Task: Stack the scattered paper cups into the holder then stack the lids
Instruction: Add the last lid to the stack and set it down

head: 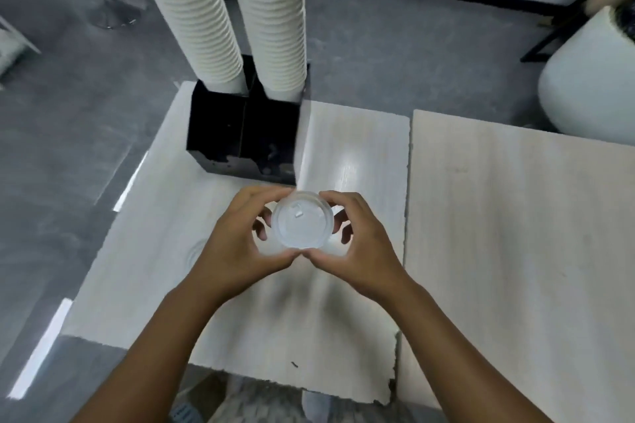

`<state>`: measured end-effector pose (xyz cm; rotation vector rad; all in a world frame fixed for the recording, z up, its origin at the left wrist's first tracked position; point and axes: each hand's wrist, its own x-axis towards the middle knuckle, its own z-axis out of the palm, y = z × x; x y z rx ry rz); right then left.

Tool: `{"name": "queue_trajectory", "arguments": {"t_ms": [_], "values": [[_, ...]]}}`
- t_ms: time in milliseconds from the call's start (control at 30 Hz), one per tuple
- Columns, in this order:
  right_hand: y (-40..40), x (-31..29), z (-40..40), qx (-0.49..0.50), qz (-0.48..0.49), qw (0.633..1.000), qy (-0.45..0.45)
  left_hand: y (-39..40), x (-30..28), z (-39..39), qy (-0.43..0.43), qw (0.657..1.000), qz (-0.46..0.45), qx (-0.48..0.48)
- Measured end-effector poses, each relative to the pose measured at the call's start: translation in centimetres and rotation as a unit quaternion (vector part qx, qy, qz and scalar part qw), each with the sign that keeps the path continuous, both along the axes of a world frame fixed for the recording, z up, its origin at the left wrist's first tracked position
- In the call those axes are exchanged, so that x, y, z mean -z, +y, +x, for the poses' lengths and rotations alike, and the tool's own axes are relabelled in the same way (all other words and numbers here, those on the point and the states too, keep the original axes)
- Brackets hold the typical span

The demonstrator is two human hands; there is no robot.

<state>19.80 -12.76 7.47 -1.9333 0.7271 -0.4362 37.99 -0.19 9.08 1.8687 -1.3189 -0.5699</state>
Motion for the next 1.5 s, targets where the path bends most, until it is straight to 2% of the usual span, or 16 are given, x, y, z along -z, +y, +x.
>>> {"name": "queue_trajectory", "arguments": {"t_ms": [167,367,733,867,1033,1200,1500], "values": [[5.2,-1.3,6.2,-0.052,-0.018,0.998,0.002,7.0,-0.9,5.2,-0.022,0.998,0.004,-0.053],[10.1,0.7,9.7,-0.079,-0.024,0.996,0.036,12.5,1.7,8.3,-0.019,0.997,0.026,-0.067],[11.9,4.9,10.1,-0.054,-0.030,0.988,0.144,13.1,8.0,9.5,0.036,0.997,0.063,-0.032],[12.3,5.8,9.9,-0.036,-0.021,0.988,0.150,12.9,8.7,9.3,0.054,0.997,0.053,-0.029],[12.5,5.4,9.2,0.000,0.036,0.990,0.136,13.9,9.0,9.9,0.094,0.991,0.083,-0.049],[12.9,5.2,9.4,0.058,0.132,0.985,0.096,14.3,8.5,10.2,0.225,0.964,0.102,-0.098],[13.2,6.7,9.8,0.081,0.234,0.967,0.055,14.3,9.5,10.6,0.280,0.951,0.120,-0.058]]}}
